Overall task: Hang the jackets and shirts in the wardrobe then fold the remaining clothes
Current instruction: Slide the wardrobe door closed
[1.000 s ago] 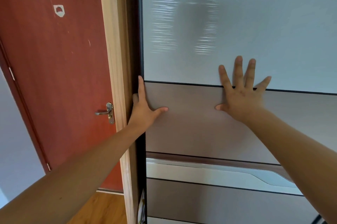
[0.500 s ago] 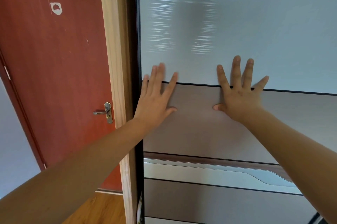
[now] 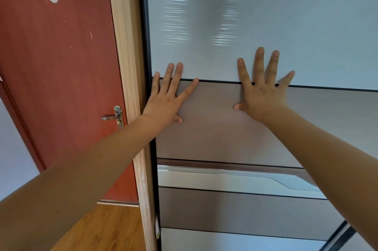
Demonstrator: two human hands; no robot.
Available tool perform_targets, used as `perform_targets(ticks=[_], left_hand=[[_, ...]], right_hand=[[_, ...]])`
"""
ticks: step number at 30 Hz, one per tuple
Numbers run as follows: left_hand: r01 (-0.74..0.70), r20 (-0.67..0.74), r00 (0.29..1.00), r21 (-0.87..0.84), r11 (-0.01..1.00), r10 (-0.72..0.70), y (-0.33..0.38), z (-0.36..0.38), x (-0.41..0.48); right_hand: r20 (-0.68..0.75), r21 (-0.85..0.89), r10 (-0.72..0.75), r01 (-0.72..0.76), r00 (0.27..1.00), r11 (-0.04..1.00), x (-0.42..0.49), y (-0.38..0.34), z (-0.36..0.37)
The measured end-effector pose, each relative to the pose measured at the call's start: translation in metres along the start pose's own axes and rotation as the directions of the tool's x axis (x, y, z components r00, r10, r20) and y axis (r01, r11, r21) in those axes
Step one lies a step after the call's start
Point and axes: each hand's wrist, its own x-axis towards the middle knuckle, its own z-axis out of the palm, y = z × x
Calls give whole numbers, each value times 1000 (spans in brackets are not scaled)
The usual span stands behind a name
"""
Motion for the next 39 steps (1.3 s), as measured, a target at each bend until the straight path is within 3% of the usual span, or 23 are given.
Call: perform_targets(ticks=[6, 10, 14, 19, 25, 39], left_hand=[[-6, 21, 1000, -51, 999, 7, 3, -16, -8], [-45, 41, 998, -265, 963, 57, 3, -21, -28], [56, 95, 995, -456, 888, -14, 10, -25, -61], [153, 370, 925, -575, 804, 89, 37, -32, -96], [161, 557, 796, -572, 805, 236, 94, -25, -114], [-82, 462, 732, -670, 738, 501, 303, -63, -98]], right_hand=[[81, 68, 10, -15, 997, 998, -13, -12, -5], [163, 111, -71, 53, 984, 992, -30, -5, -19], [234, 271, -112, 46, 966, 962, -71, -3, -29], [559, 372, -120, -119, 820, 920, -138, 8, -20], [685, 338, -30, -282, 728, 898, -216, 33, -14], [768, 195, 223, -551, 601, 812, -373, 150, 0]])
